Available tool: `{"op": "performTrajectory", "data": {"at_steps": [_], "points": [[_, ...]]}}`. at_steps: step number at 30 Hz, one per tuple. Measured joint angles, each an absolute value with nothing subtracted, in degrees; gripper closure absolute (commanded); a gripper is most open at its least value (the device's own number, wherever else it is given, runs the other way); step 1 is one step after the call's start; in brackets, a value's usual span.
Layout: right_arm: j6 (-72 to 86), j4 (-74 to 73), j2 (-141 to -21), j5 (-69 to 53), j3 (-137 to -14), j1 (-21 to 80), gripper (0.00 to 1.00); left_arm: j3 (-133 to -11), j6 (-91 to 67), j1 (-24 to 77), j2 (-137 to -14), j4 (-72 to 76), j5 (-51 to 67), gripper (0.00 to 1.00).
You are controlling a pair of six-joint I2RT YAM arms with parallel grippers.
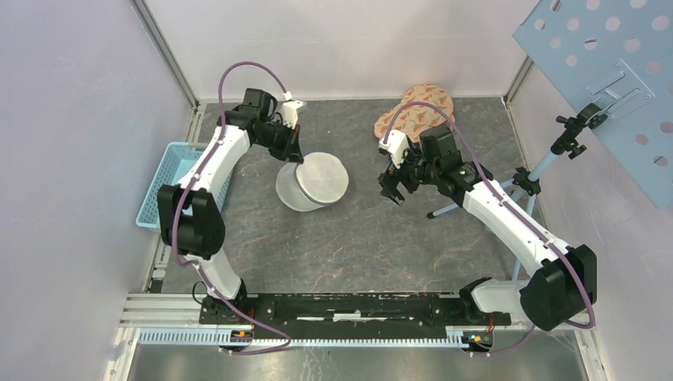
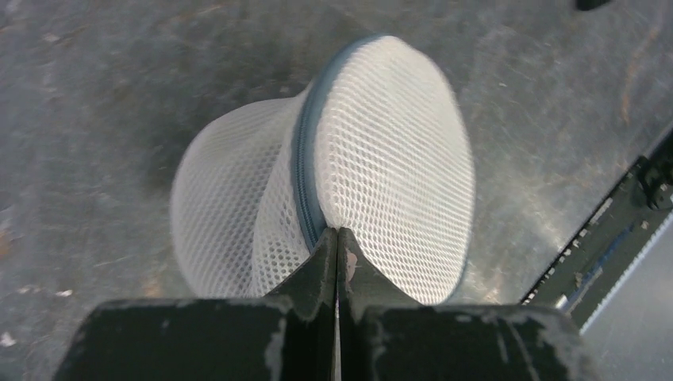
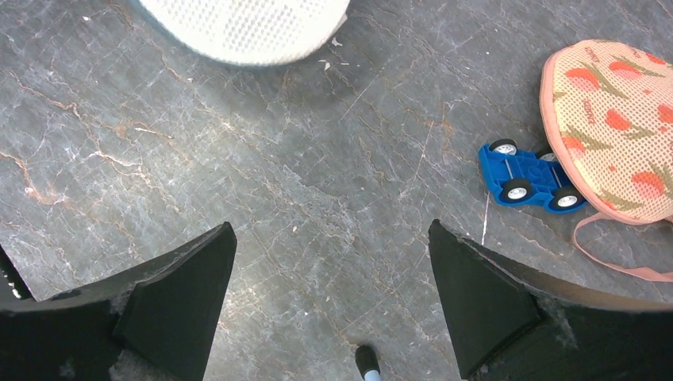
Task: Unzip the laundry bag and remove the bra
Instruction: Move the laundry bag to the center of the board.
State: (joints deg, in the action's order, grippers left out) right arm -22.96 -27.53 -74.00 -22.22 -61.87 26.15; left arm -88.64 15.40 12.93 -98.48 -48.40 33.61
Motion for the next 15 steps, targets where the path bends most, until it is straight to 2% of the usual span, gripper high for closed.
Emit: {"op": "performTrajectory", "data": {"at_steps": [5, 6, 8, 10, 12, 15], "points": [[-22.98, -27.53, -74.0, -22.52, -61.87, 26.15, 0.02, -90.72, 18.04, 6.17, -103.5, -49.71, 33.67, 0.97], [-22.98, -27.51, -74.0, -22.59, -61.87, 26.15, 0.02, -90.72, 18.83, 4.86, -103.88, -50.22, 33.65, 0.9], [-22.96, -27.44, -74.13, -23.07, -61.87, 26.15, 0.02, -91.15, 20.1, 2.42, -104.47, -51.2, 33.65, 0.62], [-22.85, -27.09, -74.65, -23.59, -61.87, 26.15, 0.02, -92.84, 21.26, -0.1, -105.67, -52.23, 33.65, 0.43], [-22.76, -26.65, -75.44, -24.05, -61.87, 26.15, 0.02, -95.02, 22.06, -2.0, -107.11, -53.28, 33.61, 0.28], [-22.74, -26.37, -76.62, -24.77, -61.87, 26.15, 0.02, -97.14, 22.41, -4.51, -108.31, -54.37, 33.93, 0.14]]}}
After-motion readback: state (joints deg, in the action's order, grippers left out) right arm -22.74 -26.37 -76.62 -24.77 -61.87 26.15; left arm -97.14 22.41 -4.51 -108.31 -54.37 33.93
